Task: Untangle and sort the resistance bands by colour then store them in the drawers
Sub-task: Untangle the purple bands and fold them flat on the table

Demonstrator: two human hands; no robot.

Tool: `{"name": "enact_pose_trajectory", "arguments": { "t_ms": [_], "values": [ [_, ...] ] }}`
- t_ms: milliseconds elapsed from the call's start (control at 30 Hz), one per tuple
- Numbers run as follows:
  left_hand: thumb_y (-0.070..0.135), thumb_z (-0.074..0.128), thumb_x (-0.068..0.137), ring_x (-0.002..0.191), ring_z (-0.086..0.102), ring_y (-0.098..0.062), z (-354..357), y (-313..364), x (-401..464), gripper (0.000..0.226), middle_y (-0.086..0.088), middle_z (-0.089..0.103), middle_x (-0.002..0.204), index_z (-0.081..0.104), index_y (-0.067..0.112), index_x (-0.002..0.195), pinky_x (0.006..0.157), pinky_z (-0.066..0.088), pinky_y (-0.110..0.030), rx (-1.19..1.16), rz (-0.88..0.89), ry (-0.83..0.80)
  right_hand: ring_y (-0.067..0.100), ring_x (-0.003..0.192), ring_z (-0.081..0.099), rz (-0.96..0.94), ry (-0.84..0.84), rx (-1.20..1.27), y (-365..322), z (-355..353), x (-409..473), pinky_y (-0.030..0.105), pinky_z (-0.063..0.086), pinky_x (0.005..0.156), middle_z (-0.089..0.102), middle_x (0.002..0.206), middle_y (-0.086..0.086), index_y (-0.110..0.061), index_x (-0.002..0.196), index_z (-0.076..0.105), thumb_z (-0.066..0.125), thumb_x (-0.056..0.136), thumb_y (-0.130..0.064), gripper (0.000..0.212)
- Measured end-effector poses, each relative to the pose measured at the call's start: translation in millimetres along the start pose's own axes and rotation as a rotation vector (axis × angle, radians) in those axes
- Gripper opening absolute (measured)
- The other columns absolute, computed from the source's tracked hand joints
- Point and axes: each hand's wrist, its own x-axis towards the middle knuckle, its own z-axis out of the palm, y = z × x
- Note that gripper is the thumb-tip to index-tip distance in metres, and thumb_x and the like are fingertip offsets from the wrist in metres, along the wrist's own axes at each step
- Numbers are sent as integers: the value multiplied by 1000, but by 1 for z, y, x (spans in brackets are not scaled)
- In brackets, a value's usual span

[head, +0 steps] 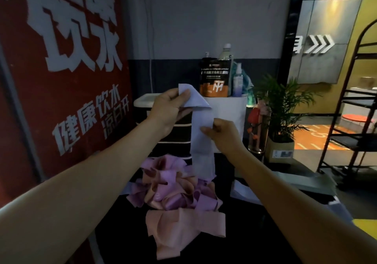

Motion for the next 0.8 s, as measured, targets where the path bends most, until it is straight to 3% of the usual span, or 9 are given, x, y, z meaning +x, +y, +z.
{"name": "enact_pose_trajectory", "arguments": {
  "t_ms": [133, 233, 300, 367, 433, 567, 667, 800],
  "values": [
    [33, 47, 96, 93, 61, -12, 15, -12, -8, 24, -2, 64, 100, 60, 13, 101, 90, 49, -26, 43, -193, -36, 25, 74, 52, 128, -28, 186, 6, -25, -12, 44, 48, 68, 52, 81, 39, 19, 82, 51, 65, 87, -13, 35],
    [43, 43, 95, 96, 60, -15, 28, -34, -21, 36, -5, 62, 104, 58, 12, 105, 91, 44, -27, 184, -333, -145, 26, 80, 55, 319, -32, 339, 12, -43, -27, 45, 50, 82, 51, 79, 26, 13, 79, 56, 64, 87, -10, 26],
    [38, 51, 93, 100, 58, -17, 38, -53, -33, 29, -6, 61, 108, 58, 13, 106, 93, 43, -30, 341, -364, -271, 31, 82, 57, 412, 21, 375, 18, -55, -38, 56, 48, 91, 57, 93, 39, 18, 84, 58, 63, 87, -5, 23],
    [28, 63, 88, 102, 57, -15, 48, -67, -45, 25, -4, 61, 110, 57, 15, 109, 91, 45, -31, 484, -363, -364, 34, 83, 56, 478, 90, 386, 25, -64, -46, 64, 44, 91, 55, 98, 44, 12, 76, 58, 63, 85, -2, 17],
    [16, 70, 83, 98, 58, -16, 57, -78, -58, 37, -4, 61, 105, 53, 10, 115, 90, 47, -34, 502, -376, -419, 33, 83, 58, 540, 126, 387, 34, -72, -52, 58, 48, 89, 58, 87, 29, 0, 68, 56, 64, 85, -1, 19],
    [-4, 79, 67, 93, 61, -19, 66, -101, -72, 55, -3, 63, 94, 48, 6, 112, 96, 49, -44, 505, -333, -444, 31, 84, 58, 575, 185, 395, 46, -80, -62, 47, 51, 84, 61, 83, 19, 3, 72, 63, 64, 85, -4, 15],
    [2, 84, 62, 92, 62, -23, 75, -113, -76, 46, -6, 65, 93, 53, 14, 93, 91, 51, -43, 631, -253, -410, 30, 84, 60, 579, 229, 434, 50, -85, -65, 47, 53, 84, 64, 97, 28, 18, 96, 61, 63, 86, -2, 22],
    [12, 84, 65, 86, 63, -22, 82, -115, -79, 38, -7, 68, 92, 55, 15, 90, 79, 50, -33, 763, -87, -315, 28, 85, 63, 577, 258, 483, 52, -91, -66, 38, 53, 77, 64, 92, 19, 4, 85, 63, 62, 87, -2, 7]
  ]
}}
